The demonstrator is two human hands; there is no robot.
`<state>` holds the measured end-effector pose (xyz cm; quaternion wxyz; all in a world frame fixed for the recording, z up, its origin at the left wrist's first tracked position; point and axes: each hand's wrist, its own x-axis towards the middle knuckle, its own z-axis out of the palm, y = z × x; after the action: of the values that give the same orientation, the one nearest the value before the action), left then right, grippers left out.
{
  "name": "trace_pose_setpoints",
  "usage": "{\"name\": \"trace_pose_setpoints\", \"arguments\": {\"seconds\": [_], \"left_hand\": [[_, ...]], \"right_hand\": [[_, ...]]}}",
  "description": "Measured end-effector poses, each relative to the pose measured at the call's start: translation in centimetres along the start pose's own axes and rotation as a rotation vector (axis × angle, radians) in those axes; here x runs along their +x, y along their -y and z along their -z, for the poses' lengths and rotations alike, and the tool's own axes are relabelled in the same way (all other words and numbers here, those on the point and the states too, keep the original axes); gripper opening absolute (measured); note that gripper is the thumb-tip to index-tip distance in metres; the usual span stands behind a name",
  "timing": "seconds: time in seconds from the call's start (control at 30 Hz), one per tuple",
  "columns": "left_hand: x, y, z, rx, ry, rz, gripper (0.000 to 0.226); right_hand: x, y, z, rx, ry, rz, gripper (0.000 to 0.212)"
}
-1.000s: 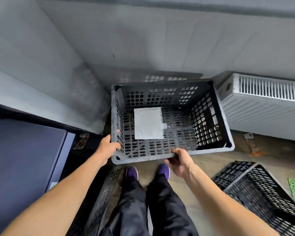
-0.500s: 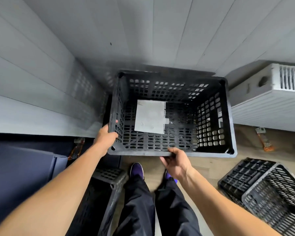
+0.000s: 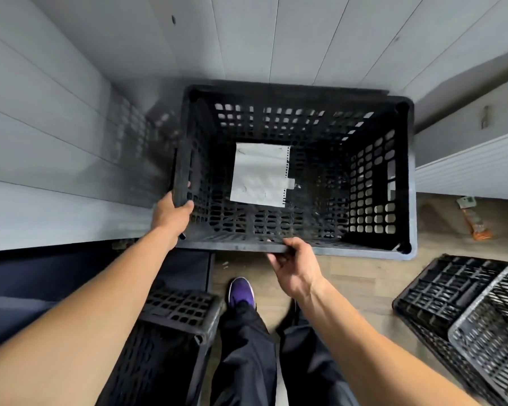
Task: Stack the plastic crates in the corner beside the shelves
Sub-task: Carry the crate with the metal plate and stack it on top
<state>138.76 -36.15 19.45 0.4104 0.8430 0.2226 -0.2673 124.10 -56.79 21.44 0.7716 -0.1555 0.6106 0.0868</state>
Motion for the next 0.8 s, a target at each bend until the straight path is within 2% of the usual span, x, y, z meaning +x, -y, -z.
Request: {"name": "trace_pose_setpoints", "arguments": {"seconds": [0.1,0.23,0.37,0.43,0.5,0.57,0.63,0.7,0.73,0.8], "left_hand": [[0.2,0.7,-0.2,0.101,-0.042,-0.027,0.024],[-1.1,0.8,-0.5,0.236,-0.134,-0.006,0.028],[-2.8,1.1,-1.3,0.188,-0.203,0.073,0.033],[-3.4,1.9,-1.4,0.126,-0.208,0.111,0.034],[-3.9,2.7,-1.3,0.022,-0.171,0.152,0.026],[-4.4,3.0,-1.1,-0.094,-0.116,0.203,0.024],[-4.4,2.8,-1.0,-0.215,-0.056,0.249,0.028],[-4.2,2.4,-1.1,-0.316,-0.05,0.259,0.025],[-4.0,2.2,-1.1,-0.324,-0.076,0.248,0.022],[-3.6,2.2,-1.3,-0.277,-0.132,0.221,0.016]], "right_hand": [[0.5,-0.3,0.9,-0.108,-0.037,0.059,0.011],[0.2,0.2,3.0,-0.441,-0.009,0.056,0.04],[-1.5,1.5,3.2,-0.844,-0.04,0.119,0.058],[-2.4,2.3,3.2,-1.128,-0.051,0.2,0.057],[-3.0,3.0,3.6,-1.485,-0.079,0.359,0.049],[-3.6,3.6,4.0,-1.759,-0.19,0.609,0.046],[-3.9,4.5,4.4,-1.859,-0.276,0.862,0.036],[-3.8,5.3,4.8,-1.867,-0.183,1.09,0.015],[-3.6,5.5,5.0,-1.907,-0.119,1.156,0.017],[-2.6,5.8,5.3,-2.064,-0.059,1.145,0.042]]}}
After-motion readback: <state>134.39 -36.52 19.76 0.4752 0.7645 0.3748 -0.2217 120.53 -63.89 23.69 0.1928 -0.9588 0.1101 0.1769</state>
